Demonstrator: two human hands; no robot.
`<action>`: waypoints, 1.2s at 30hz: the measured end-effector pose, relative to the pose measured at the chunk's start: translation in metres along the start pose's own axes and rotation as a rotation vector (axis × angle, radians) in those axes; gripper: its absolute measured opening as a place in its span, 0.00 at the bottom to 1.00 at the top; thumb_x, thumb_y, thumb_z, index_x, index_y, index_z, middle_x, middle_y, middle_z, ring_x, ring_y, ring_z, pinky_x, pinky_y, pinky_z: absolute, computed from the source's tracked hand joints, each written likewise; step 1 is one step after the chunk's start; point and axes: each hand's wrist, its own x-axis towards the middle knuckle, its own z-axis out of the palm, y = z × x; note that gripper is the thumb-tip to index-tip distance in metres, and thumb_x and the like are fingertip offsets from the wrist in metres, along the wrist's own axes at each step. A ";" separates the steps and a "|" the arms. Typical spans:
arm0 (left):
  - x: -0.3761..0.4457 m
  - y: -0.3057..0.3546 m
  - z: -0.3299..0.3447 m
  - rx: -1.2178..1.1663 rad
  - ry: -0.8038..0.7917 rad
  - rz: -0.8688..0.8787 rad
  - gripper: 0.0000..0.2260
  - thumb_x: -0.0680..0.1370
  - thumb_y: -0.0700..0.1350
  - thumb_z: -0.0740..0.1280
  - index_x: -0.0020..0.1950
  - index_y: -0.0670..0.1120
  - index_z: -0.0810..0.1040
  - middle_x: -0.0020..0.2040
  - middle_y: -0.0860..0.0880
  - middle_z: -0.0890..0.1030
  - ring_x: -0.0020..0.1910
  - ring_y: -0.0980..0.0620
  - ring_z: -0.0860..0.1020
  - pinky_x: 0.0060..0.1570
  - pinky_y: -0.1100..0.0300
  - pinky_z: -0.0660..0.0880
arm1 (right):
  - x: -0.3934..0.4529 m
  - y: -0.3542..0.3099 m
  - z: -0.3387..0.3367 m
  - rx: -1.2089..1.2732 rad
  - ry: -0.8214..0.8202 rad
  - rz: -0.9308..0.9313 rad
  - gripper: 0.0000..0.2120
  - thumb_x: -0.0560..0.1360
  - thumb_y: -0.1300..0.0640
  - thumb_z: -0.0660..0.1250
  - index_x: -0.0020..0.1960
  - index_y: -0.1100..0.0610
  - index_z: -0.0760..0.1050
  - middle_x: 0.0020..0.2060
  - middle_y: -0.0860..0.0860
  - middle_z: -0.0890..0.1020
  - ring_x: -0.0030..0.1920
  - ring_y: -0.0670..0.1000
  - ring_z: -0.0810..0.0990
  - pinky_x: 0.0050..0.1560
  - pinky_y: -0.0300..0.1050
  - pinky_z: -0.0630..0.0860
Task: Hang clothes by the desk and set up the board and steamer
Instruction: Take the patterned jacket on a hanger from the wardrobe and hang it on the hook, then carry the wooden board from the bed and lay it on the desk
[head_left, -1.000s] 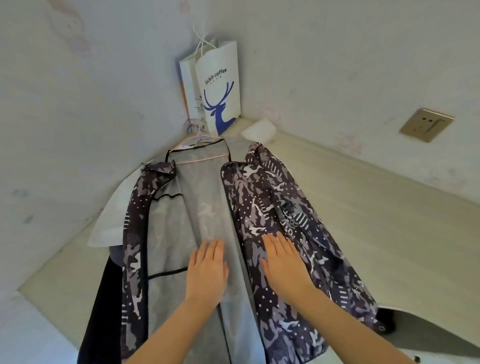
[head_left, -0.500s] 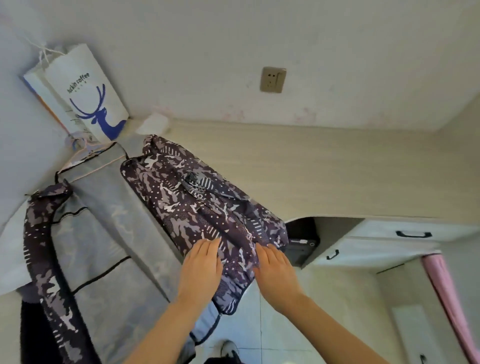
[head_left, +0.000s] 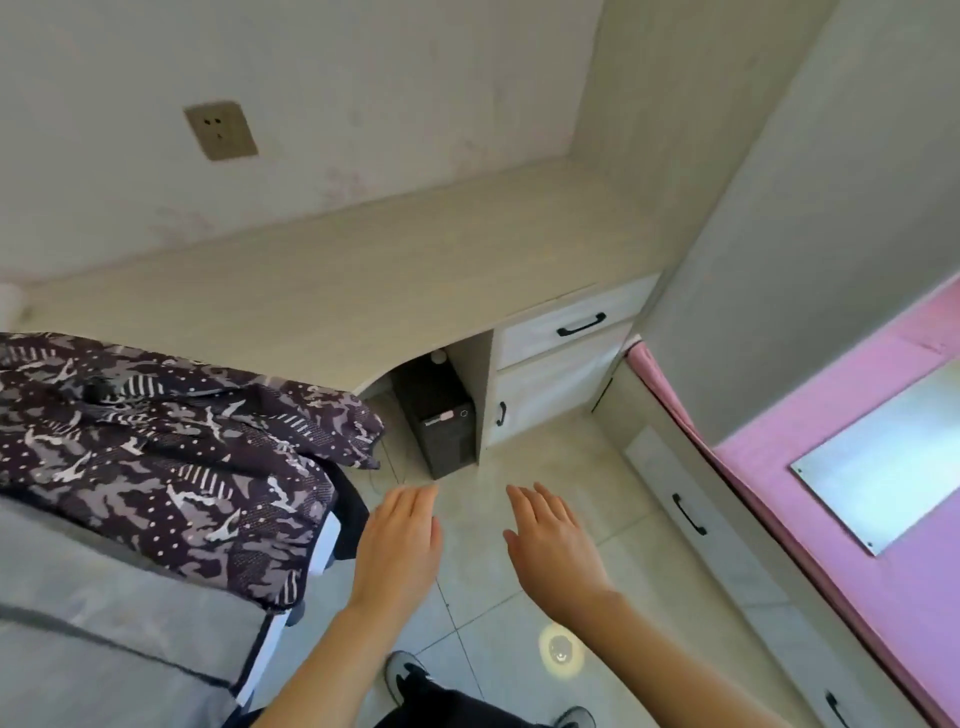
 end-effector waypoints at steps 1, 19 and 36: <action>-0.002 0.017 0.008 -0.004 -0.017 0.021 0.16 0.73 0.40 0.71 0.60 0.42 0.78 0.52 0.49 0.81 0.54 0.49 0.78 0.49 0.56 0.78 | -0.012 0.014 0.001 -0.009 0.015 0.027 0.25 0.76 0.49 0.65 0.69 0.60 0.70 0.63 0.54 0.78 0.67 0.58 0.73 0.67 0.51 0.68; -0.018 0.298 0.137 -0.052 -0.280 0.457 0.23 0.82 0.47 0.56 0.77 0.48 0.59 0.76 0.51 0.63 0.76 0.53 0.58 0.73 0.58 0.54 | -0.217 0.246 -0.005 0.006 0.192 0.618 0.27 0.77 0.50 0.65 0.71 0.63 0.66 0.69 0.59 0.72 0.72 0.62 0.65 0.71 0.58 0.64; 0.120 0.462 0.226 -0.057 -0.416 0.741 0.22 0.80 0.44 0.60 0.75 0.46 0.65 0.74 0.49 0.66 0.76 0.50 0.58 0.71 0.59 0.48 | -0.206 0.428 -0.010 0.089 0.190 0.994 0.25 0.74 0.53 0.64 0.67 0.66 0.70 0.63 0.60 0.76 0.66 0.65 0.71 0.66 0.60 0.69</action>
